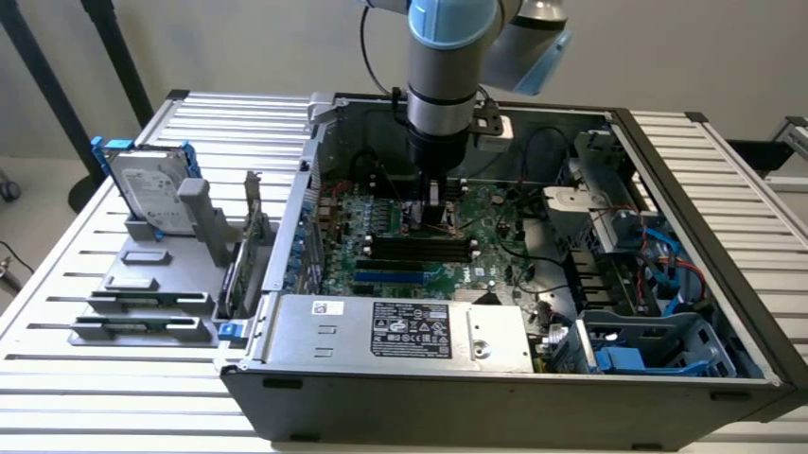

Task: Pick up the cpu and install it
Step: 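Place the cpu into insertion slot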

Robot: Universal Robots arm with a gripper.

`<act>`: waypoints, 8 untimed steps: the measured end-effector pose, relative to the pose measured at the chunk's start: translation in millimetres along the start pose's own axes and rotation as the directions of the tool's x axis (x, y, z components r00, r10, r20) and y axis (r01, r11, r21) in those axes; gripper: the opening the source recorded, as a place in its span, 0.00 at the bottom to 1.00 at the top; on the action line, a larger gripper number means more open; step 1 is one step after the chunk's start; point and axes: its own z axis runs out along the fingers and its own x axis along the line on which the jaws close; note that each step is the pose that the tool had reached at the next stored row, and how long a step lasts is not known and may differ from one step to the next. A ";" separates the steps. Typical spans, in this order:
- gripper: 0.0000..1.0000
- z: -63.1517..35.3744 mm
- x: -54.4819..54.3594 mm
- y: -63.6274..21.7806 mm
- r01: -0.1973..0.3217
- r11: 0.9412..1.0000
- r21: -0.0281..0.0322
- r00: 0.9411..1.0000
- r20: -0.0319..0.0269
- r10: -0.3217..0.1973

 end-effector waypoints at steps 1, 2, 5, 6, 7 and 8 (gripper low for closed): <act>0.55 0.1 0.1 0.0 0.000 1.000 0.000 1.000 0.000 0.000; 0.55 0.3 0.2 0.0 0.000 1.000 0.000 1.000 0.001 0.000; 0.55 0.8 0.8 -0.1 0.000 1.000 0.000 1.000 0.009 0.000; 0.55 1.0 1.0 -0.1 0.000 1.000 -0.001 1.000 0.013 0.000; 0.55 1.2 1.2 -0.1 0.000 1.000 -0.001 1.000 0.016 0.000; 0.55 1.4 1.5 -0.1 0.000 1.000 -0.001 1.000 0.017 0.000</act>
